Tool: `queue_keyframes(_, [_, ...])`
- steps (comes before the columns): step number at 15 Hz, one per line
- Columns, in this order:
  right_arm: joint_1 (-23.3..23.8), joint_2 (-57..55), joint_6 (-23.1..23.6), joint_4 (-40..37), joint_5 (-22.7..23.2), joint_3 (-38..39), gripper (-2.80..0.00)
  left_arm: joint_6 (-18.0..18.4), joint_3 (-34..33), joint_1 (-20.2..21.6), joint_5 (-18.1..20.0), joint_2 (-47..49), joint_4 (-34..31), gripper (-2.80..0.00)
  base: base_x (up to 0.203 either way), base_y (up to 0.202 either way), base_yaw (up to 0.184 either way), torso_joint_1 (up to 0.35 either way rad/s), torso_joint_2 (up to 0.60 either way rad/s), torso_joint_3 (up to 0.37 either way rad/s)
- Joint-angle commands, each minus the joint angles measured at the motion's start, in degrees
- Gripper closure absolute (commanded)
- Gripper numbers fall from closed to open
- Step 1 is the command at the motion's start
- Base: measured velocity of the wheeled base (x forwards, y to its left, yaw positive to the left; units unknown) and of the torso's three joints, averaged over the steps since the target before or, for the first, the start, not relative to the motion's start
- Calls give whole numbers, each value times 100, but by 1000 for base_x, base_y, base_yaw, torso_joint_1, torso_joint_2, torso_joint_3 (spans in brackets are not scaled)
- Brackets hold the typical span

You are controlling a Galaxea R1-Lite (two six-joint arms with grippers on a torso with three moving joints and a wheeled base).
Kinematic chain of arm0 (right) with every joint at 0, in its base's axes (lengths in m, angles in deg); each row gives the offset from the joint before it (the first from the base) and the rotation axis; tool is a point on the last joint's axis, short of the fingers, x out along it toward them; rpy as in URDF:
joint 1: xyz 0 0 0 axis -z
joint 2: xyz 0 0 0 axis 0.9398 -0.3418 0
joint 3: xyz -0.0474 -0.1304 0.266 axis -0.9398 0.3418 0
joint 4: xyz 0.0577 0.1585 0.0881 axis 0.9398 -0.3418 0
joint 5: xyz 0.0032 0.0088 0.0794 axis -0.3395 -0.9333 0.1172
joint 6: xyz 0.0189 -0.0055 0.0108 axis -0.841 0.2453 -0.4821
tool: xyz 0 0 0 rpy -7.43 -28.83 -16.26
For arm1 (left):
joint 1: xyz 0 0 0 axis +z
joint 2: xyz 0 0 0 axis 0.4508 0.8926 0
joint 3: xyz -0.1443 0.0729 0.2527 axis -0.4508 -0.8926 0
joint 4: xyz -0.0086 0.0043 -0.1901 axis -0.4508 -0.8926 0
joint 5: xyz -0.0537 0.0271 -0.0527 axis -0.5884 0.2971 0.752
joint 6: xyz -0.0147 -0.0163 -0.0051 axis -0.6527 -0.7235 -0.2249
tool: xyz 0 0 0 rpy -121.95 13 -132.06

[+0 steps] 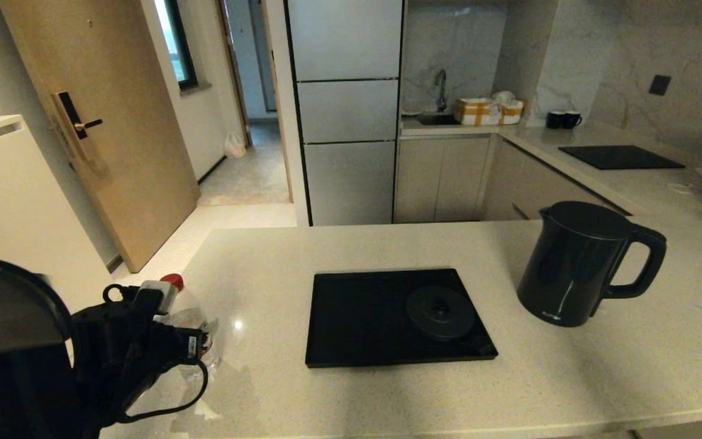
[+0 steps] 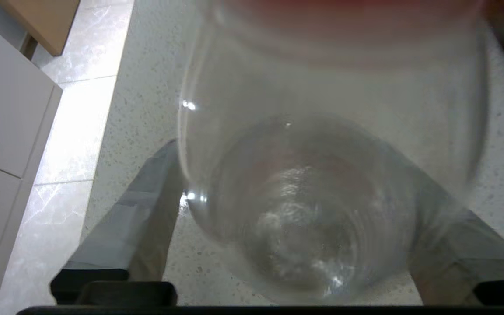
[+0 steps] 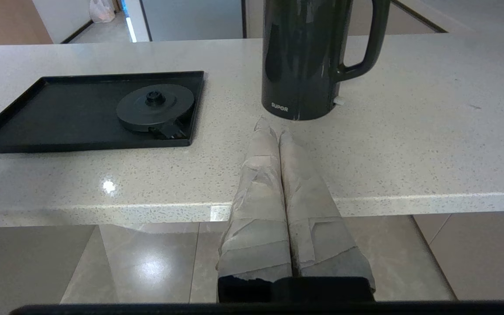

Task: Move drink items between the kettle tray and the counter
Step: Place it on the left, then return the bottled water to its original position

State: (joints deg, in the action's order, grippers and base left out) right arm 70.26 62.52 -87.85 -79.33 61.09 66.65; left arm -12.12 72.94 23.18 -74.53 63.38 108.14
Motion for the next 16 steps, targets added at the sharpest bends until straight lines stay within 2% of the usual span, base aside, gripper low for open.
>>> queue_keyframes(1, [2, -7, 4, 0, 4, 9, 0, -9, -92, 0, 21, -238, 49, -280, 0, 0, 0, 0, 0, 0])
queue_keyframes(6, [2, -7, 4, 0, 4, 9, 0, -149, -674, -17, 175, -673, 46, -280, 0, 0, 0, 0, 0, 0])
queue_keyframes(10, [2, -7, 4, 0, 4, 9, 0, -304, -1300, -28, 317, -2055, -109, -280, 0, 0, 0, 0, 0, 0])
queue_keyframes(13, [2, -7, 4, 0, 4, 9, 0, -299, -1321, -35, 273, -3489, -1029, -280, 0, 0, 0, 0, 0, 0])
queue_keyframes(15, [2, -7, 4, 0, 4, 9, 0, -280, -1099, -35, 104, -4637, -2157, -280, 0, 0, 0, 0, 0, 0])
queue_keyframes(16, [2, -7, 4, 0, 4, 9, 0, -272, -842, -36, 34, -5346, -3033, -280, 0, 0, 0, 0, 0, 0])
